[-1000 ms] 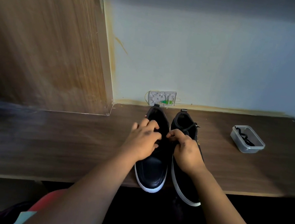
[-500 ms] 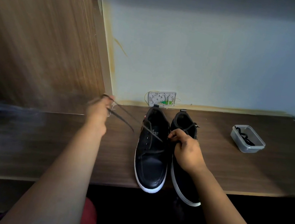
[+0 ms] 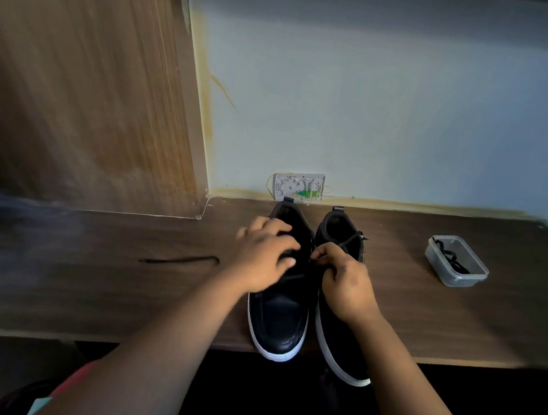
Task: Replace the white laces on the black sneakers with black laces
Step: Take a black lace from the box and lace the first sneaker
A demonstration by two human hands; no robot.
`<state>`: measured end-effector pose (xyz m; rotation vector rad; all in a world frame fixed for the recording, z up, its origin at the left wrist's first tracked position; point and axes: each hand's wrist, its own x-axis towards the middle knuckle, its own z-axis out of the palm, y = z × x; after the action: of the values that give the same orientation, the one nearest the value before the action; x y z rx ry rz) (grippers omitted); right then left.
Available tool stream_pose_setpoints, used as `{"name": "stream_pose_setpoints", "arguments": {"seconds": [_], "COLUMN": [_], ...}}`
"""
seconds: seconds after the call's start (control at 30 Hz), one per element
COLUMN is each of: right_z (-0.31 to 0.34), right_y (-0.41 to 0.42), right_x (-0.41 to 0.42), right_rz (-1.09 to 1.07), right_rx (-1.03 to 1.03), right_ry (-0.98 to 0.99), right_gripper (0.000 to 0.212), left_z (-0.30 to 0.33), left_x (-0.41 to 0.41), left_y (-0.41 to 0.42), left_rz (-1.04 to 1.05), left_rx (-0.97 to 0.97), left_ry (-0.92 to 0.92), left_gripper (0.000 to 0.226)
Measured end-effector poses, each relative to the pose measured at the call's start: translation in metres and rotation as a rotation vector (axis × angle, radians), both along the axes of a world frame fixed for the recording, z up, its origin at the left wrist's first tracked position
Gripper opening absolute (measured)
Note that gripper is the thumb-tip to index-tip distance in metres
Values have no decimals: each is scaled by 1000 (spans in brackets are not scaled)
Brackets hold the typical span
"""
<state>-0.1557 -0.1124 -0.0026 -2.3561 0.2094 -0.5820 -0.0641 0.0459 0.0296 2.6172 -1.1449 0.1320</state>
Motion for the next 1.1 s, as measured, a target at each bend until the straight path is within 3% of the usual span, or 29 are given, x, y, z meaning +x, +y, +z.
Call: {"name": "stream_pose_setpoints", "arguments": {"seconds": [0.1, 0.33, 0.47, 0.6, 0.73, 0.8, 0.9, 1.0, 1.1], "right_z": [0, 3, 6, 6, 2, 5, 18, 28, 29], "right_y": [0, 0, 0, 1, 9, 14, 14, 10, 9], "right_x": [-1, -1, -1, -3, -4, -5, -7, -10, -14], "right_rz": [-2, 22, 27, 99, 92, 85, 107, 117, 76], "right_rx": [4, 46, 62, 35, -127, -137, 37, 192, 122], "right_ry": [1, 12, 41, 130, 219, 221, 305, 370, 409], "right_gripper": [40, 41, 41, 27, 34, 32, 24, 21, 28], "left_z": [-18, -7, -7, -4, -1, 0, 5, 5, -3], "left_x": [-4, 17, 20, 20, 14, 9, -4, -19, -17], "left_y": [-10, 4, 12, 15, 16, 10, -2, -11, -12], "left_rz": [-22, 39, 94, 177, 249, 187, -62, -180, -130], "left_rx": [112, -86, -172, -108, 26, -61, -214, -105, -22], "left_ry": [-59, -17, 175, 168, 47, 5, 188, 311, 213], "left_gripper": [24, 16, 14, 10, 17, 25, 32, 37, 48]}}
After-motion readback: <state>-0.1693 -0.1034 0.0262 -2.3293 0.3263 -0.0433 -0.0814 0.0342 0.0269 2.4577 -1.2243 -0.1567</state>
